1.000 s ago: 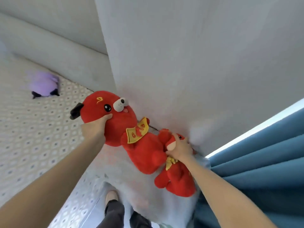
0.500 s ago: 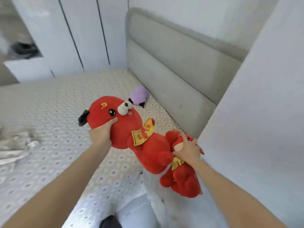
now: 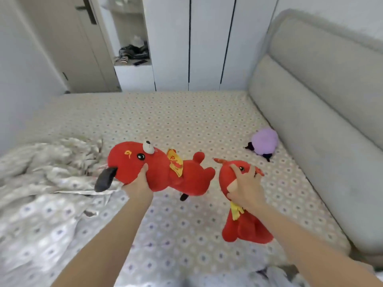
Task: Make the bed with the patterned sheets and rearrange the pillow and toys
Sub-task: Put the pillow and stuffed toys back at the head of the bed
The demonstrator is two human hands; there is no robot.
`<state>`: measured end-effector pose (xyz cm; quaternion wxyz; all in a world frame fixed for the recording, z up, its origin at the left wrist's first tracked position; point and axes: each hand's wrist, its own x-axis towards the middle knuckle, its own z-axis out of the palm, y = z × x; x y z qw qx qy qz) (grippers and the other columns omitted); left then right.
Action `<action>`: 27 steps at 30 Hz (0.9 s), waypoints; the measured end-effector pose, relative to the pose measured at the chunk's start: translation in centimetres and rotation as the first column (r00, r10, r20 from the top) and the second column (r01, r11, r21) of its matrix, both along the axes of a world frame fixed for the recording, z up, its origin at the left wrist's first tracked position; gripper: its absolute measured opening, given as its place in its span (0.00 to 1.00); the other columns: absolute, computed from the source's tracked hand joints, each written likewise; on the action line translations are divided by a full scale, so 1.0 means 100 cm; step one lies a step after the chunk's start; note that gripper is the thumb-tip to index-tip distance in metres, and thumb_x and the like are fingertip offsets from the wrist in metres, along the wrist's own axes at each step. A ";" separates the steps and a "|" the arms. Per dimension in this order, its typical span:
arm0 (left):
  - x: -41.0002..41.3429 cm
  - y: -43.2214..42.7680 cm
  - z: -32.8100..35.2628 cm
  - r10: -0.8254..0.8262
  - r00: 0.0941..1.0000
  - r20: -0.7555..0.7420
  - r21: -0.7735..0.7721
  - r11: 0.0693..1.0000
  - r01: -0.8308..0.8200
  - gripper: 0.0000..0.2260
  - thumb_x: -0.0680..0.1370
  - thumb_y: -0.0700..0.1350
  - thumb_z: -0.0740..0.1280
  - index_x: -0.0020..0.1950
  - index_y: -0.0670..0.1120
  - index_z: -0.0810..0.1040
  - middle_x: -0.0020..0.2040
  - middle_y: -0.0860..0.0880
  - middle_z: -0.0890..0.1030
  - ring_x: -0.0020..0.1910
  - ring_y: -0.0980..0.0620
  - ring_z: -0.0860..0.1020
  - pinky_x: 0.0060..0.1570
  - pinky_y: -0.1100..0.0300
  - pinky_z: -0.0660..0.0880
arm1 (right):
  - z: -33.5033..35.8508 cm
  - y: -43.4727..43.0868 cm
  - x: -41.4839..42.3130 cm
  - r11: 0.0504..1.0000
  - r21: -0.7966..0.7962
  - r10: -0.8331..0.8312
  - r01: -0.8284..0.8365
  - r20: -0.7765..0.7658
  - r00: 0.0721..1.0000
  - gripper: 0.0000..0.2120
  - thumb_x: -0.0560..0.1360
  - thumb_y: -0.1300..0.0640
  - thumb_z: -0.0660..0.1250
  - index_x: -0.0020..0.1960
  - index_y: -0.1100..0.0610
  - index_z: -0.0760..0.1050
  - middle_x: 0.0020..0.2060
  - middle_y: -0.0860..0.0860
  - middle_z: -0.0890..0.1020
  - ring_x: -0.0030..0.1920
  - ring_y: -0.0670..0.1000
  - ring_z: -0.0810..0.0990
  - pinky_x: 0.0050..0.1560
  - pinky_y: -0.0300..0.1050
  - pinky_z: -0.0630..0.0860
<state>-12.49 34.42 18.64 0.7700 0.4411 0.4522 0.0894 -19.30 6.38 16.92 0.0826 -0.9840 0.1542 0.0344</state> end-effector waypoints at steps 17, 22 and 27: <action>0.068 0.126 -0.026 -0.496 0.850 -0.179 0.480 0.710 0.515 0.18 0.77 0.37 0.59 0.67 0.45 0.72 0.61 0.48 0.75 0.59 0.47 0.74 0.61 0.51 0.71 | -0.008 0.186 0.156 0.545 0.745 -0.208 0.384 -0.323 0.923 0.40 0.73 0.49 0.68 0.77 0.47 0.48 0.69 0.60 0.58 0.59 0.62 0.72 0.48 0.54 0.79; 0.076 0.106 -0.015 -0.553 0.817 -0.164 0.508 0.663 0.551 0.15 0.78 0.37 0.60 0.64 0.44 0.75 0.57 0.48 0.77 0.50 0.47 0.77 0.46 0.57 0.75 | -0.001 0.175 0.141 0.681 0.704 -0.021 0.201 -0.255 0.967 0.14 0.76 0.59 0.62 0.61 0.54 0.70 0.46 0.52 0.75 0.48 0.53 0.76 0.53 0.53 0.78; 0.073 0.034 0.007 -0.709 0.697 -0.107 0.419 0.604 0.678 0.11 0.78 0.41 0.65 0.60 0.46 0.77 0.54 0.49 0.78 0.48 0.52 0.76 0.39 0.65 0.75 | 0.029 0.118 0.110 0.653 0.742 0.020 0.150 -0.214 0.977 0.17 0.76 0.57 0.63 0.65 0.54 0.70 0.48 0.49 0.77 0.44 0.48 0.75 0.42 0.41 0.73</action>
